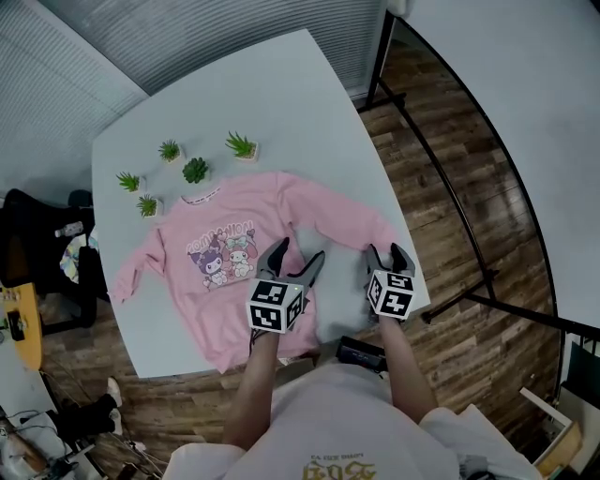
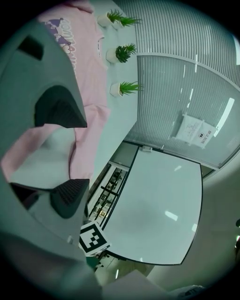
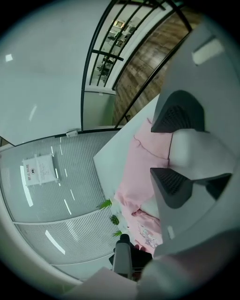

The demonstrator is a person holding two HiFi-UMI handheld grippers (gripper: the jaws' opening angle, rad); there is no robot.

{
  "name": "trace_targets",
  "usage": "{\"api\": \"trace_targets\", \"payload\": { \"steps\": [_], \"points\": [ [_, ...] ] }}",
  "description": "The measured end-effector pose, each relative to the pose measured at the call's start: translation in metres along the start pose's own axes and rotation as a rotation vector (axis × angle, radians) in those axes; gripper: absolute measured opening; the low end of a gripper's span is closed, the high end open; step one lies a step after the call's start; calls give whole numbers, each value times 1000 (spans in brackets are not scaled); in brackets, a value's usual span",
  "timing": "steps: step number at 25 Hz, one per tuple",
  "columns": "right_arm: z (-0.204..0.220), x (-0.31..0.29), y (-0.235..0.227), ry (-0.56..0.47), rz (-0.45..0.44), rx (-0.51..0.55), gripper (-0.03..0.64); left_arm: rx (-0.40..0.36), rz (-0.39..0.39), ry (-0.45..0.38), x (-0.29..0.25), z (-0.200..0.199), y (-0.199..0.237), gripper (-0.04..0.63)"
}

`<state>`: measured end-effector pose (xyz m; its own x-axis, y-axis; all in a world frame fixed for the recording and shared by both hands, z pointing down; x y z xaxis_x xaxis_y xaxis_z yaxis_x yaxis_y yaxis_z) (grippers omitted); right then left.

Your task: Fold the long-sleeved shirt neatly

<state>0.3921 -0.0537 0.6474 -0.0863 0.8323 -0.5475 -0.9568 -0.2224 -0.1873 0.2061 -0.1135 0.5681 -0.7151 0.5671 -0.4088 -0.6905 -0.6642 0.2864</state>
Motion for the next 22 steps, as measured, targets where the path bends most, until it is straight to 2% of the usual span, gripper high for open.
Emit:
{"api": "trace_targets", "payload": {
  "steps": [9,11,13,16,22],
  "points": [
    [3,-16,-4,45,-11,151,228,7,-9,19,-6,2,0,341],
    [2,-19,-4,47,-10,186,199,8,-13,19,-7,2,2,341],
    [1,-21,-6,44,-12,203,140,8,-15,18,-7,1,2,339],
    [-2,-22,-9,49,-22,199,104,5,-18,21,-7,1,3,341],
    [-3,-23,-10,50,-46,153,89,9,-21,26,-6,1,6,341]
  ]
}}
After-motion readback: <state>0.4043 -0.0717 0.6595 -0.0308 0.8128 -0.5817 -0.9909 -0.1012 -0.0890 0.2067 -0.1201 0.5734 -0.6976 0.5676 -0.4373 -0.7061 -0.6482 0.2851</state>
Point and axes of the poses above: the fingertips, and each gripper's own axes: x backward along the fingers, y to its left, z out of its underside, the point moved 2 cm from there along x, backward along the fingers, and after that the axes turned 10 degrees about -y, right-handed, at the moved point
